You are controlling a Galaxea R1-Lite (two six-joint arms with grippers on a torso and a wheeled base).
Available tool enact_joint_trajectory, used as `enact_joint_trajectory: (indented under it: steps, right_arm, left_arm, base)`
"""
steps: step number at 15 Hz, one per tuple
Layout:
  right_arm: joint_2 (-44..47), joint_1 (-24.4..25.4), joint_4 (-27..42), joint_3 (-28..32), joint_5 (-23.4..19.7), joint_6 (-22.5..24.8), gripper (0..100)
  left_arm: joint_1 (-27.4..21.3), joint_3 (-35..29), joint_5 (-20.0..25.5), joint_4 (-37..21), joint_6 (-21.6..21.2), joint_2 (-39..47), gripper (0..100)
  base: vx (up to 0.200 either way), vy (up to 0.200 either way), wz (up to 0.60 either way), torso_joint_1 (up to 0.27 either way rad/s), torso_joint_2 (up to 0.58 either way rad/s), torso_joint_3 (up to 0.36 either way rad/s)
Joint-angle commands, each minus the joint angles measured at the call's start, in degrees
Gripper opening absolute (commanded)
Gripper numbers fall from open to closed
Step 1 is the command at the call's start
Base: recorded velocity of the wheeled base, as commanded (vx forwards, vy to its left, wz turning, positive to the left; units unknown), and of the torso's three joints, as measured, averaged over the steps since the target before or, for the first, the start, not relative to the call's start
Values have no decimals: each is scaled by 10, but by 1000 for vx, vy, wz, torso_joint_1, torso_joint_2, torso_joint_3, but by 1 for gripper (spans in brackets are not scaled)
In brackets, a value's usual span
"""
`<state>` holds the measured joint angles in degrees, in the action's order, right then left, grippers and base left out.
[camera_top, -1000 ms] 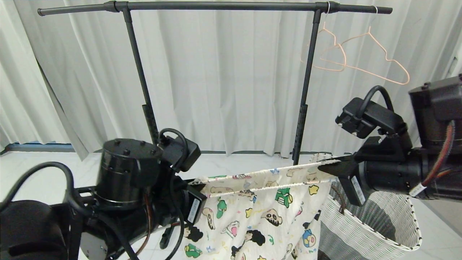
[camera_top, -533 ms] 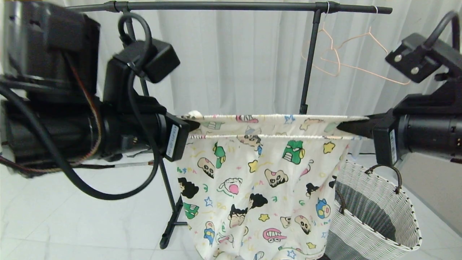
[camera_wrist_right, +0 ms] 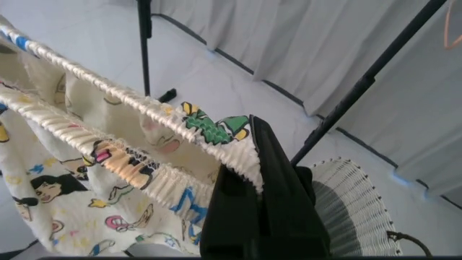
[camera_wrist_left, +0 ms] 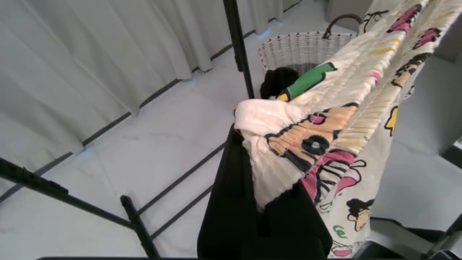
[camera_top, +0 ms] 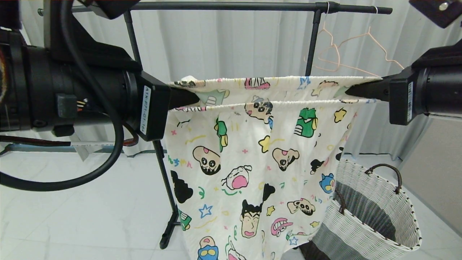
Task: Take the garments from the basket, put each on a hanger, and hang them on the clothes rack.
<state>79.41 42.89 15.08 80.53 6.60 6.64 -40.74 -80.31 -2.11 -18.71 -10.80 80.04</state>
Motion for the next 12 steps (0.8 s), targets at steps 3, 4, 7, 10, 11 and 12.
enact_joint_trajectory:
  steps: [3, 4, 7, 10, 11, 12]
  right_arm:
    - [-11, 0, 18, 2, 1, 1, 0]
    - [-26, 0, 52, 7, -2, 0, 0]
    - [-66, 14, 151, 16, -36, -1, 0]
    - [-85, 87, 199, 14, -37, -8, 0]
    - [-84, 99, 199, 14, -37, -10, 0]
    - [-80, 127, 199, 11, -33, -16, 0]
  left_arm:
    - [-1, -8, 0, 3, -27, 5, 0]
    - [0, -25, 2, 4, -51, 20, 0]
    - [1, -107, 7, 27, -61, 92, 0]
    - [1, -168, 31, 49, -61, 148, 0]
    - [0, -172, 33, 49, -61, 150, 0]
    - [0, -171, 33, 49, -59, 151, 0]
  base:
    - [0, 0, 0, 0, 0, 0]
    - [0, 0, 0, 0, 0, 0]
    - [0, 0, 0, 0, 0, 0]
    - [0, 0, 0, 0, 0, 0]
    - [0, 0, 0, 0, 0, 0]
    - [0, 0, 0, 0, 0, 0]
